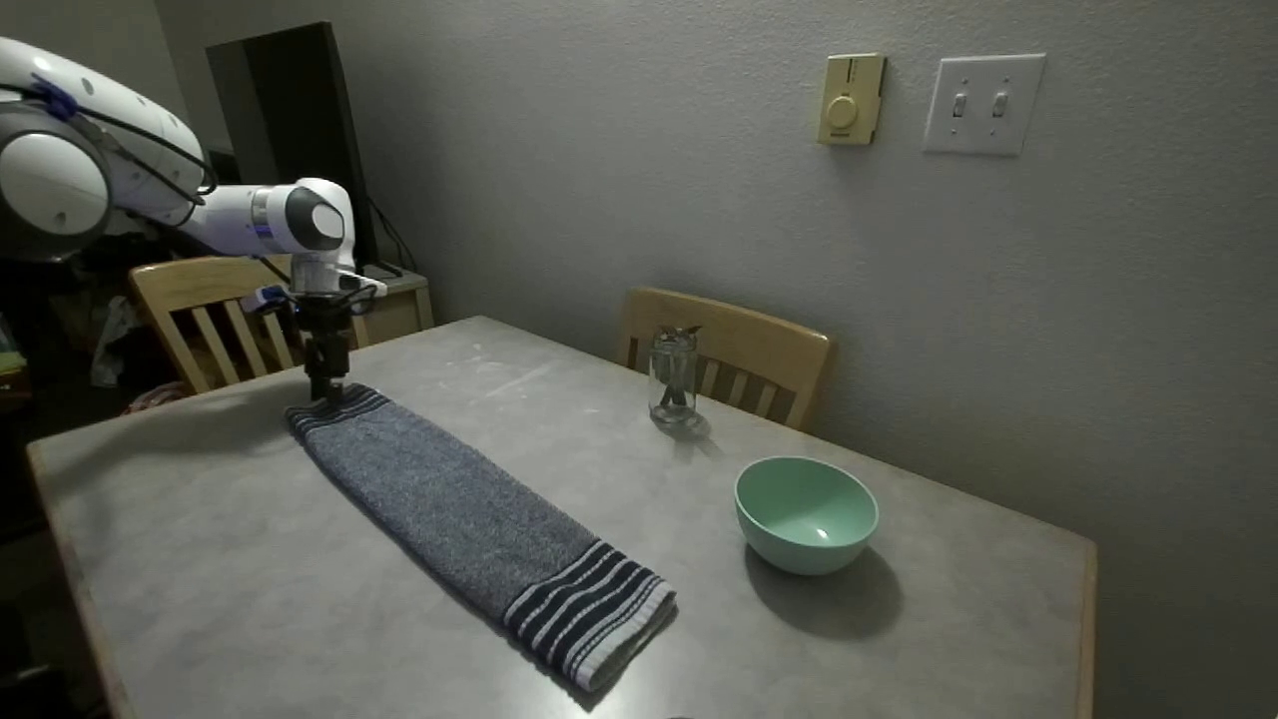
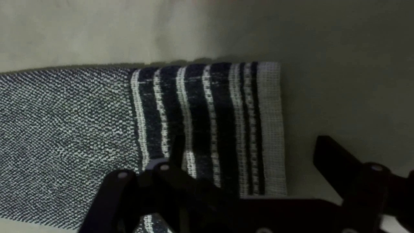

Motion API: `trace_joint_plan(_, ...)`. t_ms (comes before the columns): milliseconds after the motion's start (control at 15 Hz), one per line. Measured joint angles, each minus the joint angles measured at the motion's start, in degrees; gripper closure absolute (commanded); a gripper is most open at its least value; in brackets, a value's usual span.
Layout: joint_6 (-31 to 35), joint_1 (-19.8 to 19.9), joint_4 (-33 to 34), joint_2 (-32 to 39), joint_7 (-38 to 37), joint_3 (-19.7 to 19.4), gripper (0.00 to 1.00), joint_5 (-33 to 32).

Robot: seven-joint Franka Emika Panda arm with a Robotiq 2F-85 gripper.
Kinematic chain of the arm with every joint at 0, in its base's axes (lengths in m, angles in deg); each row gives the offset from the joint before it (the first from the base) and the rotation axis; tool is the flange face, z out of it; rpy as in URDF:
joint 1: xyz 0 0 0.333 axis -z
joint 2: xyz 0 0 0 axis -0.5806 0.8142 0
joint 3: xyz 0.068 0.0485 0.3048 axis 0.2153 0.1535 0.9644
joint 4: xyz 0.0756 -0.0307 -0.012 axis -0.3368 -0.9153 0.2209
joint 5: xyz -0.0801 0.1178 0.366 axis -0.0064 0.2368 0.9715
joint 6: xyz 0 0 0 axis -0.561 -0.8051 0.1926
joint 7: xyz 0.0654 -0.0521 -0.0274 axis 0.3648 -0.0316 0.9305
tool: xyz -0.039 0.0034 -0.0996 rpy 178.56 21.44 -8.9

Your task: Fold up the grey towel on the table.

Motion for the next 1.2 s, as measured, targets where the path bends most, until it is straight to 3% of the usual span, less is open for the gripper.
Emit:
trace_joint_plan(267,-0.22,-0.09,-0.36,-0.36,-2.93,-0.33,0.11,-0.01)
trace_joint_plan(467,-0.52,-0.09,-1.22,-0.88,-6.03,-1.17,0.2,-0.01)
trace_joint_plan(533,-0.52,-0.09,-1.85,-1.27,-7.0,-1.44,0.37,-0.01)
trace_joint_plan(1133,-0.28,-0.06,-7.25,-4.07,-10.09,-2.05,0.98,-0.01)
trace_joint_plan(1200,0.06,-0.05,-7.65,-4.18,-9.55,-2.05,1.0,-0.01)
